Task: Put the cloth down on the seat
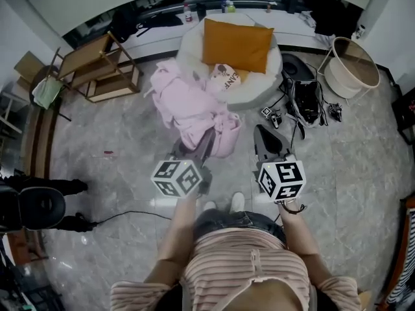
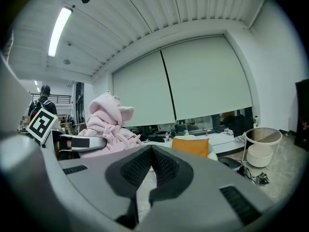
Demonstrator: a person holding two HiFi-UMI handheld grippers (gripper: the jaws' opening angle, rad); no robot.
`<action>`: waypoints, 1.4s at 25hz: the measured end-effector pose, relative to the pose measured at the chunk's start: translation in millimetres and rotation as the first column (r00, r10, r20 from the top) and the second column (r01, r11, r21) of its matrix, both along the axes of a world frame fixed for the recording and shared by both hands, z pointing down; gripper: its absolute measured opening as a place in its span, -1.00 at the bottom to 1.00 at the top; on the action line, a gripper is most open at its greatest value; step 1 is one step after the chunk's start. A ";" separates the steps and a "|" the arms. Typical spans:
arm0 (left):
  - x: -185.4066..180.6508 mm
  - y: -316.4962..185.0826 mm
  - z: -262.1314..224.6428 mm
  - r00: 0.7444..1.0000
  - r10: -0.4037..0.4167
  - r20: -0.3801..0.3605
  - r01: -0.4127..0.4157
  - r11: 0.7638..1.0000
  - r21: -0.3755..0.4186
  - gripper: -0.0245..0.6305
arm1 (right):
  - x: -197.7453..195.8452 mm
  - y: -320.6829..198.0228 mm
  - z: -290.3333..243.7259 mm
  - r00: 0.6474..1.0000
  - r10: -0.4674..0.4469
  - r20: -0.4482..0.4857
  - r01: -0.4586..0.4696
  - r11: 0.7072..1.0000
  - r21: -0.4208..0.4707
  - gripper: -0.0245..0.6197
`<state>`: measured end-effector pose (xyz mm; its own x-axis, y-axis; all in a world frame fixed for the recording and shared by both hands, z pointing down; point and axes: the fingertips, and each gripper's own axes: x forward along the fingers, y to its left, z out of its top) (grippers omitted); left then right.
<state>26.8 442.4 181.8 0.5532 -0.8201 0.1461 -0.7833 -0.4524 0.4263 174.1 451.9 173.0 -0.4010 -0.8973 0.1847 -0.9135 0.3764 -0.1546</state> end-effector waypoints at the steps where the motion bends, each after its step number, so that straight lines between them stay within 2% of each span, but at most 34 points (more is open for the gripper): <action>1: 3.0 -3.6 0.2 1.000 -0.003 0.004 0.003 1.000 0.001 -0.38 | 3.8 -3.8 1.5 1.000 -0.002 0.001 0.002 1.000 -0.008 -0.90; 5: 13.3 -14.5 1.6 0.999 -0.013 0.031 0.012 1.000 0.005 -0.38 | 18.1 -16.7 4.4 1.000 0.001 0.008 -0.001 1.000 -0.025 -0.90; 9: 5.5 -11.8 4.7 0.999 -0.016 0.036 0.016 1.000 0.006 -0.37 | 17.0 -16.8 4.7 0.999 0.020 0.035 -0.019 1.000 -0.017 -0.90; 13: 25.2 -25.0 -4.3 0.998 -0.026 0.059 0.026 1.000 0.001 -0.37 | 40.9 -31.8 0.8 0.998 0.020 0.055 -0.018 0.999 -0.036 -0.90; 21: 27.2 -49.5 -13.0 0.997 -0.056 0.058 0.056 0.998 0.002 -0.37 | 51.1 -49.5 6.1 0.997 -0.010 0.078 0.015 0.998 -0.060 -0.90; 35: 14.9 -132.7 -11.6 0.993 -0.113 0.029 0.112 0.994 0.008 -0.38 | 59.5 -123.3 15.6 0.996 0.016 0.084 -0.010 0.997 -0.076 -0.90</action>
